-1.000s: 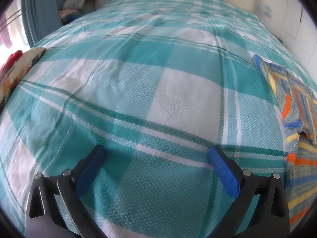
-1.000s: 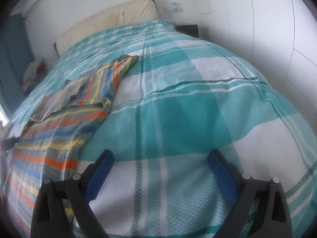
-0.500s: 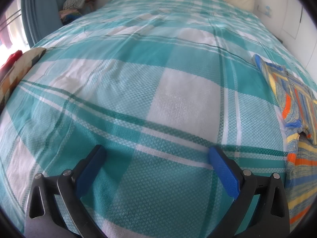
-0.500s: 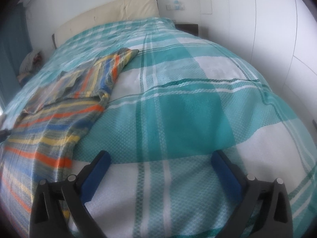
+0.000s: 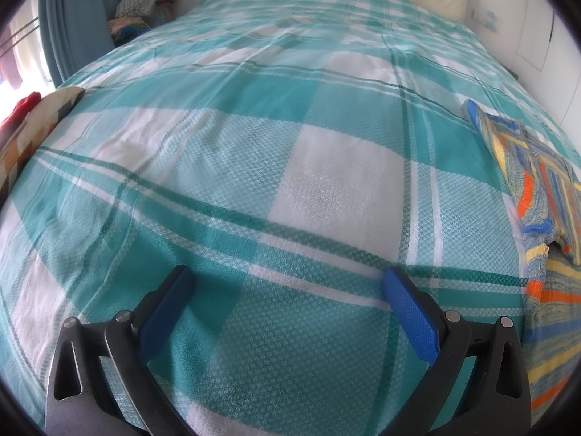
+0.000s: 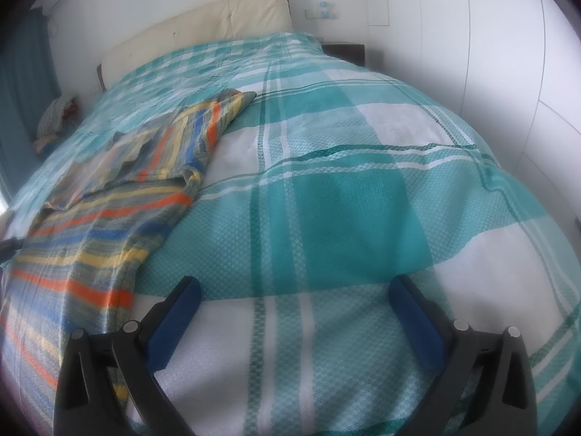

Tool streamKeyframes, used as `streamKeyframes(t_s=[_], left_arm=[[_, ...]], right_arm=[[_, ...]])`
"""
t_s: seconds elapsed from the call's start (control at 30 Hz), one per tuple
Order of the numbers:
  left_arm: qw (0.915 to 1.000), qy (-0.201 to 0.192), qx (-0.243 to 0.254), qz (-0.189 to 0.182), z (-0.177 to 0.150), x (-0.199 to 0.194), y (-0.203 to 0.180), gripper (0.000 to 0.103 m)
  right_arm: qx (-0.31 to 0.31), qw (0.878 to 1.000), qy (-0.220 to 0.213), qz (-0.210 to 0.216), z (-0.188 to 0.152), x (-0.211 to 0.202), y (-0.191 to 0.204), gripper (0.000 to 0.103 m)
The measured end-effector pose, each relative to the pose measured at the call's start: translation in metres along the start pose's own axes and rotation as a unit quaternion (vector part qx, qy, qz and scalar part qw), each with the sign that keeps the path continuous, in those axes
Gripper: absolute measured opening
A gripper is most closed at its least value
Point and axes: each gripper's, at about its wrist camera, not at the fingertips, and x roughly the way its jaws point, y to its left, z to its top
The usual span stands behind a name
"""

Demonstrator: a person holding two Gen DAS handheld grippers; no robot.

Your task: Fold small clothes

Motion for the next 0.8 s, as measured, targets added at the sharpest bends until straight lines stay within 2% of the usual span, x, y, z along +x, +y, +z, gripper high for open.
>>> streamKeyframes(t_s=[0.8], left_arm=[[1.0000,0.000,0.000,0.000,0.0003,0.0001,0.0002,0.103]], right_arm=[[-0.001,1.000,0.000,0.000,-0.0007,-0.0004,0.0020,0.103]])
